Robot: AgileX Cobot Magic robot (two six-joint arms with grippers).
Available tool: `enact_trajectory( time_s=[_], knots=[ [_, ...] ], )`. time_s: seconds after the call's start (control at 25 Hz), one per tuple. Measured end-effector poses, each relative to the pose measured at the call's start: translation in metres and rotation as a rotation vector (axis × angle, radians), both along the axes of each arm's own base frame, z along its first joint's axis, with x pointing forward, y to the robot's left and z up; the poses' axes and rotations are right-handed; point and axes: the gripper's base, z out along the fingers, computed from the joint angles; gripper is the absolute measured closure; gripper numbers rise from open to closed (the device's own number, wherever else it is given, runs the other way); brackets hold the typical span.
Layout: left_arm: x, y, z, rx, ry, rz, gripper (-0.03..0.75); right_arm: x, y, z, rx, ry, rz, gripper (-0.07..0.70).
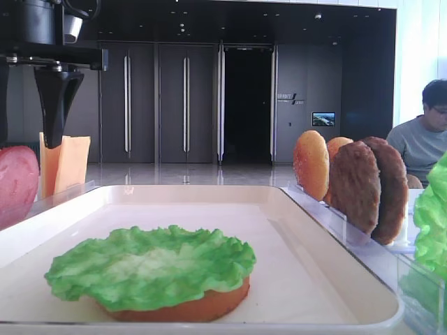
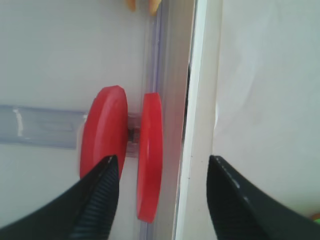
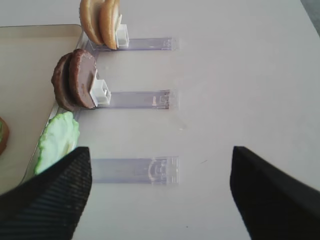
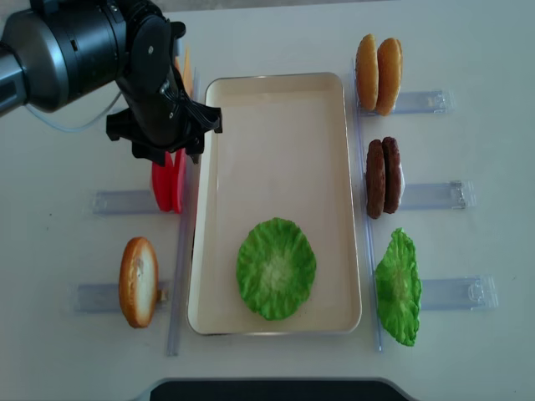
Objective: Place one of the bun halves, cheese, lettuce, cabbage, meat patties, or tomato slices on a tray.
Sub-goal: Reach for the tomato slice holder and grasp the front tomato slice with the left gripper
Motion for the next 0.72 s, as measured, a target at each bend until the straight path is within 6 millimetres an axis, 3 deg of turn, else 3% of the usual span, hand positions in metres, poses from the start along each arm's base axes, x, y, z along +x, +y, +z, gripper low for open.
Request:
enact_trajectory(
  time_s=[0.4, 0.72],
  knots=[
    [0.001, -0.001, -0.017, 0.037, 0.077, 0.013, 0.286, 0.0, 0.0, 0.0, 0.0, 0.0, 0.0, 0.089],
    [0.002, -0.001, -0.017, 0.03, 0.071, 0.011, 0.286, 0.0, 0.0, 0.0, 0.001, 0.0, 0.0, 0.089]
  ],
)
